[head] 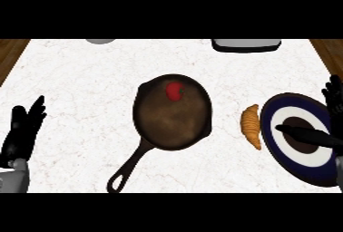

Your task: Pick the tomato from the plate and place it in the pan

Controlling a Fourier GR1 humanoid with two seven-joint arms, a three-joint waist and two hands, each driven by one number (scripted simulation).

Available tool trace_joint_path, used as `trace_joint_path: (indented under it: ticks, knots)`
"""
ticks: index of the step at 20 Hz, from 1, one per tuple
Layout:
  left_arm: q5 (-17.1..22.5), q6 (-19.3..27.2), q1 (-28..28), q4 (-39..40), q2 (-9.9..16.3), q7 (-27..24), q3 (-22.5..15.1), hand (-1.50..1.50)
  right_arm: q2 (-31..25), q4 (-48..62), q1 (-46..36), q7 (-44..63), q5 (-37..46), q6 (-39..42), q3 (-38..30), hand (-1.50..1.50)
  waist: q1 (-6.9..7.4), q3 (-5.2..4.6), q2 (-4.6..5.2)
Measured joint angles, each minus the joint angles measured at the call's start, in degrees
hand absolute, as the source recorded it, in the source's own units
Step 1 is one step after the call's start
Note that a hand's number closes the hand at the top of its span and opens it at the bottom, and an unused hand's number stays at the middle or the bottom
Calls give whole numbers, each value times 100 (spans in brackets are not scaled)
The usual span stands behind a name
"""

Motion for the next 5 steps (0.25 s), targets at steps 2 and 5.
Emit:
trace_joint_path:
  ticks: [2, 5]
  knots:
    - [3, -27, 71, -142, -12, 62, -7, 0, -238, -292, 384, -66, -131, 282, -275, -150, 26, 1, 5]
    - [23, -95, 70, -162, 10, 44, 38, 0, -445, -374, 856, -311, -324, 753, -748, -150, 52, 1, 14]
